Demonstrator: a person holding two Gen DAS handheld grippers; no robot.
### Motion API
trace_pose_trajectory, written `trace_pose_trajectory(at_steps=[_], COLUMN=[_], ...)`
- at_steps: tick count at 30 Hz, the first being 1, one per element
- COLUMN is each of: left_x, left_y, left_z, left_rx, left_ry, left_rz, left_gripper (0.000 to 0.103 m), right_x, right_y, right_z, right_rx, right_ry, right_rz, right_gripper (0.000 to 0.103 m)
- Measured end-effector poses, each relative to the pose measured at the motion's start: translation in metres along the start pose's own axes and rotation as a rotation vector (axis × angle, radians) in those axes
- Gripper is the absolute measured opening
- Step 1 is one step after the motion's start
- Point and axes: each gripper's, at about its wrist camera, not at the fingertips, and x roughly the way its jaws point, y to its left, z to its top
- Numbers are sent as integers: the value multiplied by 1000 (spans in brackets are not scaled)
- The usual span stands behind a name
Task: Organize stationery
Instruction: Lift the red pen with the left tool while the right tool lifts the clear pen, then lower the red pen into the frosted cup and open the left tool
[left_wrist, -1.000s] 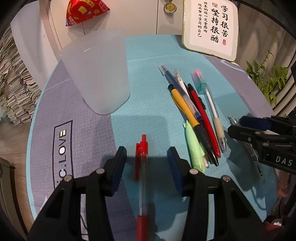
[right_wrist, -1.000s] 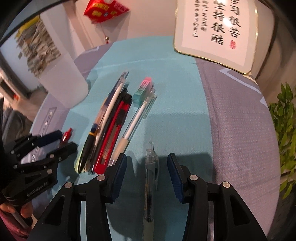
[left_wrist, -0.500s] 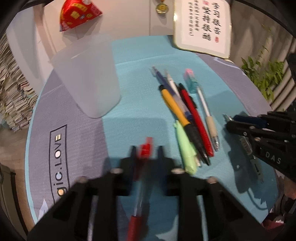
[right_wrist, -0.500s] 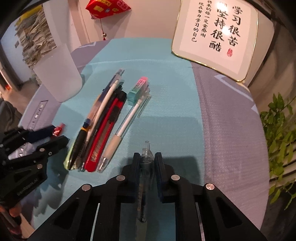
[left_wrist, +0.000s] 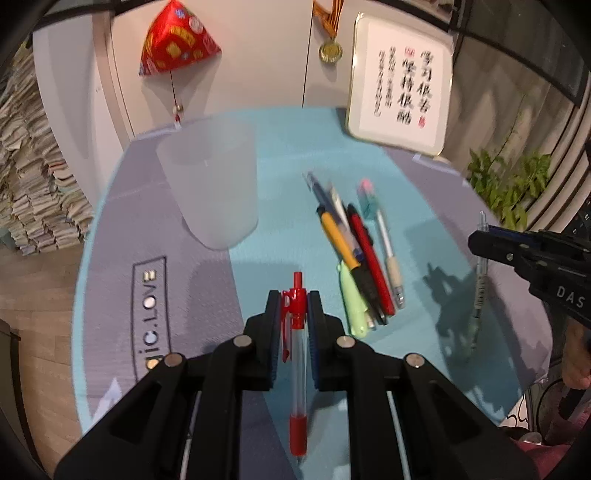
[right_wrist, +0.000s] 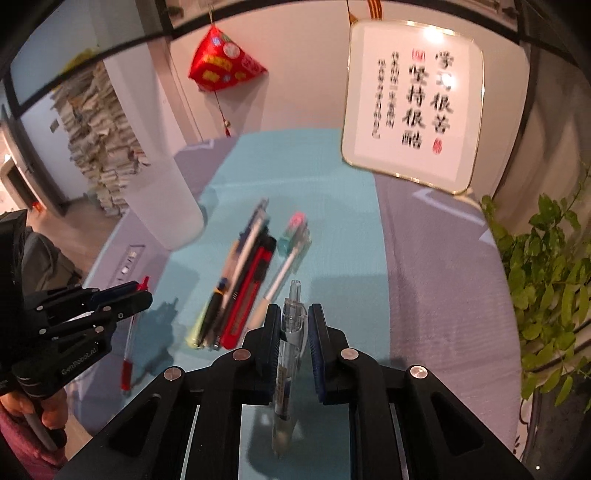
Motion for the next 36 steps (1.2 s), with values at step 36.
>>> trace_pose_trajectory(at_steps=[36], left_x=[-87], left_y=[48], left_z=[112], left_rx=[-73], left_ry=[-375], left_rz=[151], left_gripper=[12], right_x=[-53], right_y=[48], right_z=[26], right_rx=[-106], right_ry=[-155], right_rz=[26], right_gripper=[13])
